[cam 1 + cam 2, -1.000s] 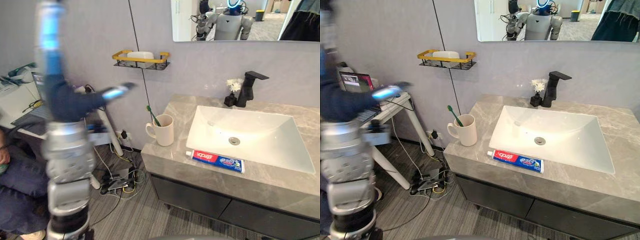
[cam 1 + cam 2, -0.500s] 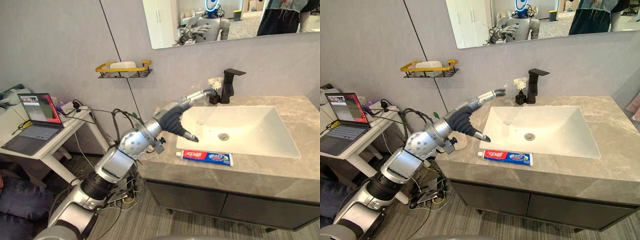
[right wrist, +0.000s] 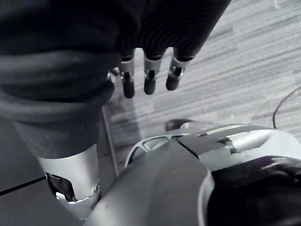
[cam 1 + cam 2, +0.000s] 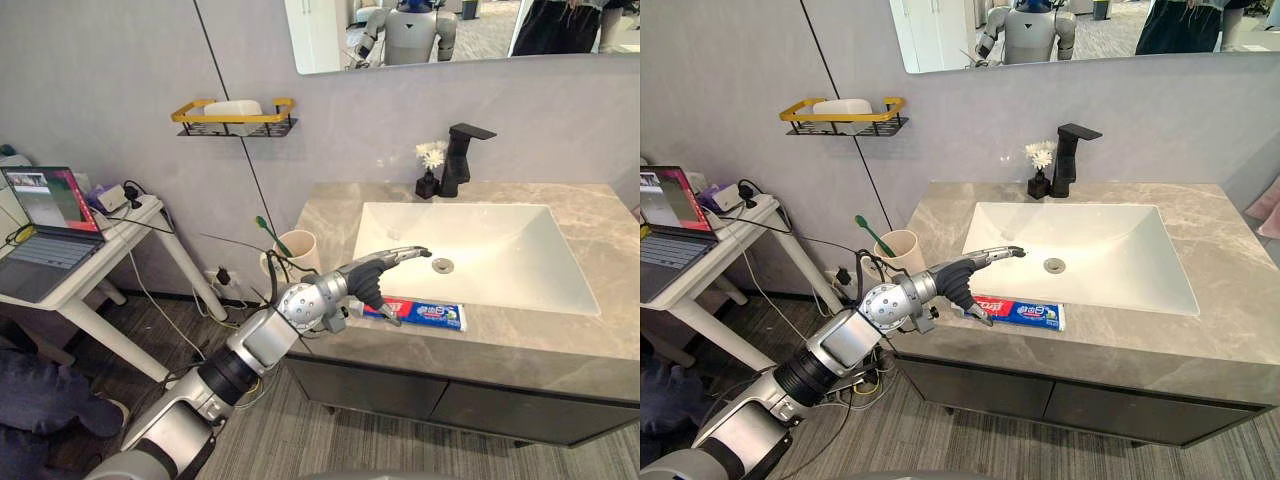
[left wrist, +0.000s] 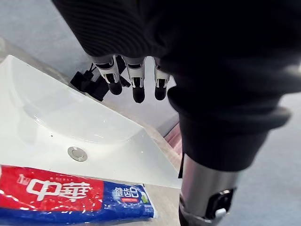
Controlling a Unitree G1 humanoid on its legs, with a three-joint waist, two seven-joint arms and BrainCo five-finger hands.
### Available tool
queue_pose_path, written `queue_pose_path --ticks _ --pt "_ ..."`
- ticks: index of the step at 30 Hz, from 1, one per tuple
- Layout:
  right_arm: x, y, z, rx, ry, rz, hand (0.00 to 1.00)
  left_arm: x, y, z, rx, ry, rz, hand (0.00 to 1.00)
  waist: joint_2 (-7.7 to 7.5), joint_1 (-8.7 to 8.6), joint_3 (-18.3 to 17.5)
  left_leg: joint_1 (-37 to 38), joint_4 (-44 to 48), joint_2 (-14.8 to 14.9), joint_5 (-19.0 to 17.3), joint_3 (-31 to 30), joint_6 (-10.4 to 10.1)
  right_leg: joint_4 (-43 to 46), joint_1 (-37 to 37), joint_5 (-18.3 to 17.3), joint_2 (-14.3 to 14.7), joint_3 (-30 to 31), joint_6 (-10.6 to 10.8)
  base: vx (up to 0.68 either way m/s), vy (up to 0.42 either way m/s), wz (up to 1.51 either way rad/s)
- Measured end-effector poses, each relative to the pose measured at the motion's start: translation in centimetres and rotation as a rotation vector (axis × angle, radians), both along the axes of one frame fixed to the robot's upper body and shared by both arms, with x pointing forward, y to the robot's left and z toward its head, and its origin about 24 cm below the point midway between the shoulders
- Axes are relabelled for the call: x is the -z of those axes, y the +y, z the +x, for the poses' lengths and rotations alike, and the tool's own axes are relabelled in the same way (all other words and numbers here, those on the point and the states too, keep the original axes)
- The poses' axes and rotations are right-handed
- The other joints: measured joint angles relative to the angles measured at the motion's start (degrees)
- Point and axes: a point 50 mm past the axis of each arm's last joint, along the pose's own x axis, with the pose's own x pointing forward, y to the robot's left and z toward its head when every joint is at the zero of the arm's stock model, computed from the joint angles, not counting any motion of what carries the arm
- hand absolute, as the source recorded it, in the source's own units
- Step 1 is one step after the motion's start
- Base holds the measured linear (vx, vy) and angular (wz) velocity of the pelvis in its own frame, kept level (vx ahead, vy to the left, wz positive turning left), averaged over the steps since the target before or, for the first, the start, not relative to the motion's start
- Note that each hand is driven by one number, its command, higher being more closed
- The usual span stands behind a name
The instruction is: Organize washtable
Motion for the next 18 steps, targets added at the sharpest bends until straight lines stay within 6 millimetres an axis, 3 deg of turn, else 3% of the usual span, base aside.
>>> queue_pose_path --ticks 10,13,18 --pt "0.0 0.2 0.6 -0.009 -0.026 0.010 0.00 1.2 0.2 -0.5 -0.024 0.058 -0.027 0.00 -0.52 -0.10 0.95 -0.04 0.09 0.26 -0.37 1.30 -0.50 1.83 -1.70 -0.86 0.10 1.83 -0.16 0.00 -0.004 -0.06" --pt "-0.1 0.2 1.0 -0.015 -0.037 0.011 0.00 2.8 1.2 -0.4 -0.067 0.112 -0.003 0.00 -0.56 -1.35 0.97 0.04 0.06 0.30 -0.35 1.34 -0.52 1.56 -1.59 -0.80 0.25 1.90 -0.24 -0.01 -0.004 -0.02" --pt "-0.1 0.5 1.2 -0.029 -0.042 0.016 0.00 3.7 2.5 -0.5 -0.114 0.140 0.007 0.00 -1.27 -1.63 1.69 0.23 -0.07 0.77 -0.34 1.54 -0.55 -0.78 -0.60 0.00 1.17 1.95 -0.32 0.00 -0.004 -0.01"
